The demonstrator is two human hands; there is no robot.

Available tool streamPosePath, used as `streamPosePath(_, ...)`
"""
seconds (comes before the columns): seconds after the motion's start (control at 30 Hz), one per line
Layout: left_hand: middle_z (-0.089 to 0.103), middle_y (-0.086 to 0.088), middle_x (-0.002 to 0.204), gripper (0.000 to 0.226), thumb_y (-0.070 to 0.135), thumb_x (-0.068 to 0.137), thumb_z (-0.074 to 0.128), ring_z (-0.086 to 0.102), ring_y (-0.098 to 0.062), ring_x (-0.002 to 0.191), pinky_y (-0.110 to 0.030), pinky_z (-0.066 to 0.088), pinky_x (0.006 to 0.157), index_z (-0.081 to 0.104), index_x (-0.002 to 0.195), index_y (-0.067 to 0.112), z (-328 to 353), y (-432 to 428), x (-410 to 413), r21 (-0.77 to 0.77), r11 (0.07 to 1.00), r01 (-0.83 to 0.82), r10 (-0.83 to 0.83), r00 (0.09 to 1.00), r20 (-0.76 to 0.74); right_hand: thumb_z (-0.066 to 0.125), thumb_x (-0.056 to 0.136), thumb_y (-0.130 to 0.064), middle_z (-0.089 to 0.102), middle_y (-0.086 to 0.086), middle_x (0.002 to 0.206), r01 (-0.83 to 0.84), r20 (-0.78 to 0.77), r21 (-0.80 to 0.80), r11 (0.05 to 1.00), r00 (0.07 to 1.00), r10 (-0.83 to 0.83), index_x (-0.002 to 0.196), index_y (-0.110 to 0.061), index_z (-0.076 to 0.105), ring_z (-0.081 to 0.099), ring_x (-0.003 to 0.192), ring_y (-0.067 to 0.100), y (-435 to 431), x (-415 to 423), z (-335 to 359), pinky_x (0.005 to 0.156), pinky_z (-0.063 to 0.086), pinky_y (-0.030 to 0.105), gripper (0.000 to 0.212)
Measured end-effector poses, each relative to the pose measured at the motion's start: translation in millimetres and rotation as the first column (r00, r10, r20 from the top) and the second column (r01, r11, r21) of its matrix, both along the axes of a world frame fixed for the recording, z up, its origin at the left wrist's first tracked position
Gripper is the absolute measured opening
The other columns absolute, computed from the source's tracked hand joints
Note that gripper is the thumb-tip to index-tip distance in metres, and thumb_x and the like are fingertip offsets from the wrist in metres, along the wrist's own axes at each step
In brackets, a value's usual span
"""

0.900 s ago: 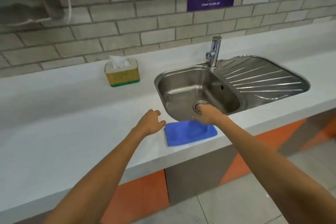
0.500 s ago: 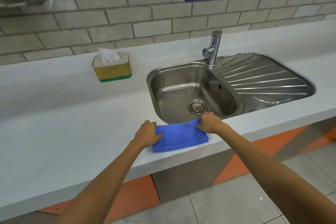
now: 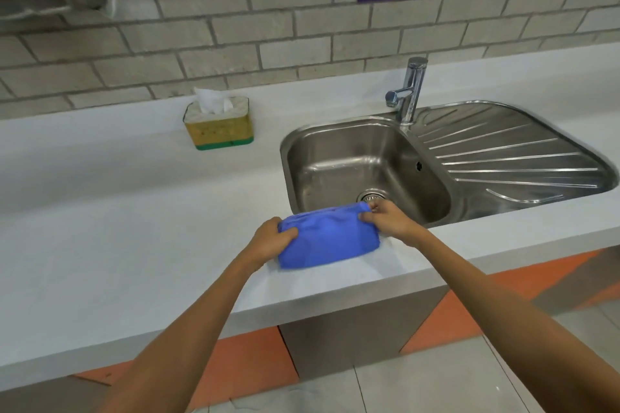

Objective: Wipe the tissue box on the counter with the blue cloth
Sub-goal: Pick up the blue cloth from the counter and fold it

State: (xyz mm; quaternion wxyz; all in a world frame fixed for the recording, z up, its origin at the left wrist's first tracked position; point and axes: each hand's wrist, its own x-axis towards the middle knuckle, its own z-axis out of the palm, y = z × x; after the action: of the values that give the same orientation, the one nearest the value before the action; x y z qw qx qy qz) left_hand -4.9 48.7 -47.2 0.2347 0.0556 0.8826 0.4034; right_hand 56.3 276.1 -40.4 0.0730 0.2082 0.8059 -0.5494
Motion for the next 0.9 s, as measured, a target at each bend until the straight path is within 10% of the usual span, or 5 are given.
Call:
streamPosePath(0.13, 0.059, -0.013, 0.116, 0.031, 0.02, 0.09, 0.052, 0.057, -0.026, 0.1, -0.039, 0.048, 0.089, 0.052, 0.116, 0.003, 11.2, -0.8, -11.5, 0.299, 0.925, -0.233, 0.174, 0.962, 0.212, 0.061, 0.087, -0.021, 0.061, 0.002, 0.083, 0.154, -0.082, -0.175, 0.972, 0.982, -0.17, 0.094, -0.011, 0.051, 0.058, 0.07, 0.009, -1.2, -18.0, 11.7, 0.052, 0.045, 0.015, 0.016)
streamPosePath(0.4, 0.063, -0.007, 0.107, 0.022, 0.021, 0.09, 0.057, 0.063, -0.015, 0.082, -0.026, 0.056, 0.059, 0.059, 0.11, 0.011, 26.5, -5.4, -39.6, 0.526, 0.642, -0.558, 0.213, 0.789, 0.577, 0.064, 0.083, -0.013, 0.062, 0.011, 0.094, 0.244, -0.196, -0.23, 0.942, 0.937, -0.29, 0.09, -0.008, 0.059, 0.058, 0.087, 0.02, -30.2, -76.2, 40.0, 0.081, 0.049, 0.031, 0.01)
streamPosePath(0.53, 0.063, -0.007, 0.103, 0.026, 0.021, 0.096, 0.044, 0.061, -0.014, 0.078, -0.016, 0.054, 0.047, 0.054, 0.118, 0.011, 37.5, -3.8, -58.8, 0.602, 0.498, -0.625, 0.207, 0.759, 0.617, 0.067, 0.08, -0.017, 0.061, 0.004, 0.088, 0.169, -0.336, 0.017, 0.985, 0.929, -0.154, 0.093, -0.01, 0.063, 0.058, 0.081, 0.015, -66.4, -113.3, 66.6, 0.073, 0.046, 0.027, 0.015)
streamPosePath(0.73, 0.076, -0.004, 0.082, 0.046, 0.036, 0.097, 0.032, 0.072, -0.017, 0.075, -0.03, 0.058, 0.07, 0.071, 0.084, 0.016, 59.4, -16.3, -92.3, 0.743, 0.351, -0.571, 0.036, 0.801, 0.598, 0.068, 0.076, -0.024, 0.064, -0.003, 0.071, -0.06, -0.363, 0.288, 0.956, 0.917, 0.167, 0.091, -0.015, 0.069, 0.062, 0.072, 0.015, -136.8, -150.7, 85.0, 0.071, 0.051, 0.028, 0.017)
streamPosePath(0.9, 0.075, -0.006, 0.084, 0.042, 0.042, 0.096, 0.036, 0.072, -0.018, 0.077, -0.03, 0.058, 0.073, 0.066, 0.093, 0.013, 63.6, -49.0, -126.9, 0.751, 0.329, -0.573, 0.04, 0.803, 0.595, 0.056, 0.084, -0.021, 0.074, 0.011, 0.091, -0.195, -0.312, 0.327, 0.925, 0.901, 0.3, 0.1, -0.012, 0.07, 0.068, 0.081, 0.025, -171.9, -179.9, 90.8, 0.08, 0.055, 0.039, 0.022)
